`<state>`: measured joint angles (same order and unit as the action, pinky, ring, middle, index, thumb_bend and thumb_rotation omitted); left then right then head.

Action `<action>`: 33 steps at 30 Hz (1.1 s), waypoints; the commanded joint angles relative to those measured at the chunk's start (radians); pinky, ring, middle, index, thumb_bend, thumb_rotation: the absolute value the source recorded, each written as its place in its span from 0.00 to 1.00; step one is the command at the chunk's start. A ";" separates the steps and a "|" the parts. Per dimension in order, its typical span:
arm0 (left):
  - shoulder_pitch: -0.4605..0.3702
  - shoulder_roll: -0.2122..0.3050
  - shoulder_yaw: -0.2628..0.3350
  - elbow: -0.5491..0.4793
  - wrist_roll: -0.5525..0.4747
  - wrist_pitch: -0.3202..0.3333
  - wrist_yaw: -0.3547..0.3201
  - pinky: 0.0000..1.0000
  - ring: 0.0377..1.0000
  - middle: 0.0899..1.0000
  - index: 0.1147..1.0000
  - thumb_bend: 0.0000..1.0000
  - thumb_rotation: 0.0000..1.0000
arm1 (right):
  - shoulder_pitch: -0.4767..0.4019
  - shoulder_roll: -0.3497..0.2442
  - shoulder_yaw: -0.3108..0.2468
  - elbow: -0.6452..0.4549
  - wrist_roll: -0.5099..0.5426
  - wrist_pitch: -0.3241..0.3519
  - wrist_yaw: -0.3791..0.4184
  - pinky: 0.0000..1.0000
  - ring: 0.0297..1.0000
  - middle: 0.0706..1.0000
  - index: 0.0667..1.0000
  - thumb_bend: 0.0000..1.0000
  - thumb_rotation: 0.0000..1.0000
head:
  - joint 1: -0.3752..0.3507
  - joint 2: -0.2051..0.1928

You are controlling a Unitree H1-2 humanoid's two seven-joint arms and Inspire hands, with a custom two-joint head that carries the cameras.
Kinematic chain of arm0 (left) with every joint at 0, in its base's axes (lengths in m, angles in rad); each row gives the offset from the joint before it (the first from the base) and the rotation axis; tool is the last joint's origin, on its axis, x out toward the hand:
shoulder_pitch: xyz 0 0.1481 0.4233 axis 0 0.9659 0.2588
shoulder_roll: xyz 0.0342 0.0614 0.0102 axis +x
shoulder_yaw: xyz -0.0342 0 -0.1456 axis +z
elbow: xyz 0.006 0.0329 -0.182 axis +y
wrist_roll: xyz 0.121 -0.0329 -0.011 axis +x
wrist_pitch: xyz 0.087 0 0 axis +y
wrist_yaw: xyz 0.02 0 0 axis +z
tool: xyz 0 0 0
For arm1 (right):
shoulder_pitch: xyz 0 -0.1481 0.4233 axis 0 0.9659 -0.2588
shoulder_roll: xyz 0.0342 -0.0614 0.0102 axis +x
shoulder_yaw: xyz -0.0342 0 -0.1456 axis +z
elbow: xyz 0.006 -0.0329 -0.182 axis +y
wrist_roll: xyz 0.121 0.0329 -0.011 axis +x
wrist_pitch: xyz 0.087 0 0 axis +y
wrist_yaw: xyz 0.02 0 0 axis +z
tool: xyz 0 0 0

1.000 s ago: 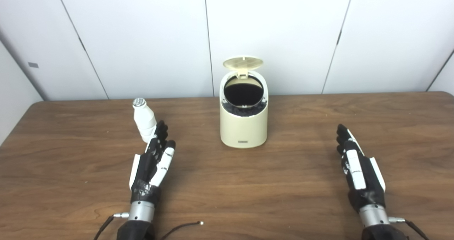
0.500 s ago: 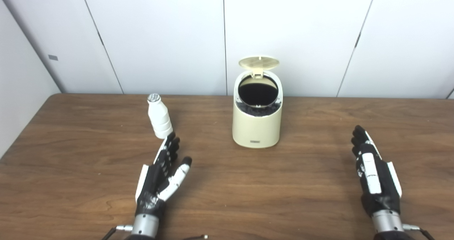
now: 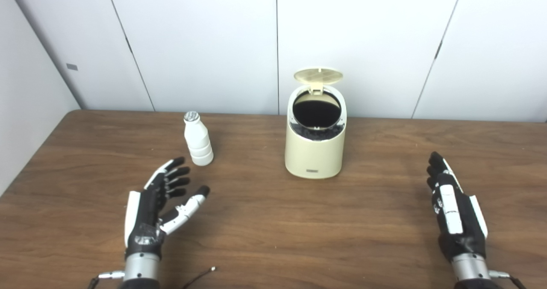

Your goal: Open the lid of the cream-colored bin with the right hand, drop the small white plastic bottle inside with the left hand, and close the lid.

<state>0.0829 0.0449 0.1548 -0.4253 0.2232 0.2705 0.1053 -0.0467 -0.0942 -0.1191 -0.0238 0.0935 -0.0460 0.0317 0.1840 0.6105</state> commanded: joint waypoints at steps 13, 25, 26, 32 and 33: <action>-0.204 0.094 0.030 0.163 0.065 0.003 0.041 0.73 0.81 0.87 0.92 0.73 0.20 | -0.023 -0.027 0.005 0.011 0.024 -0.026 0.029 1.00 0.99 0.98 0.96 0.53 0.86 | 0.068 -0.006; -0.380 0.239 -0.044 0.376 0.164 0.062 0.024 0.81 0.91 0.93 0.93 0.90 0.20 | -0.014 -0.007 0.013 -0.019 0.025 0.001 0.016 1.00 0.98 0.96 0.94 0.58 0.80 | 0.027 0.004; -0.397 0.253 -0.056 0.388 0.174 0.077 0.012 0.81 0.91 0.94 0.93 0.91 0.21 | -0.016 -0.007 0.013 -0.015 0.027 -0.003 0.018 1.00 0.99 0.97 0.94 0.58 0.80 | 0.026 0.004; -0.469 0.325 -0.123 0.454 0.187 0.079 -0.057 0.81 0.92 0.92 0.92 0.93 0.24 | -0.017 0.005 0.013 -0.020 0.051 0.012 0.022 1.00 0.99 0.96 0.94 0.59 0.78 | 0.017 0.005; -0.480 0.336 -0.135 0.462 0.190 0.081 -0.069 0.85 0.93 0.92 0.92 0.93 0.26 | -0.017 0.006 0.014 -0.022 0.049 0.015 0.020 1.00 0.99 0.97 0.94 0.57 0.79 | 0.016 0.006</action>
<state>-0.3553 0.3507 0.0287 0.0422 0.3925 0.3726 0.0447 -0.0535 -0.0973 -0.1098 -0.0280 0.1304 -0.0239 0.0477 0.1994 0.6166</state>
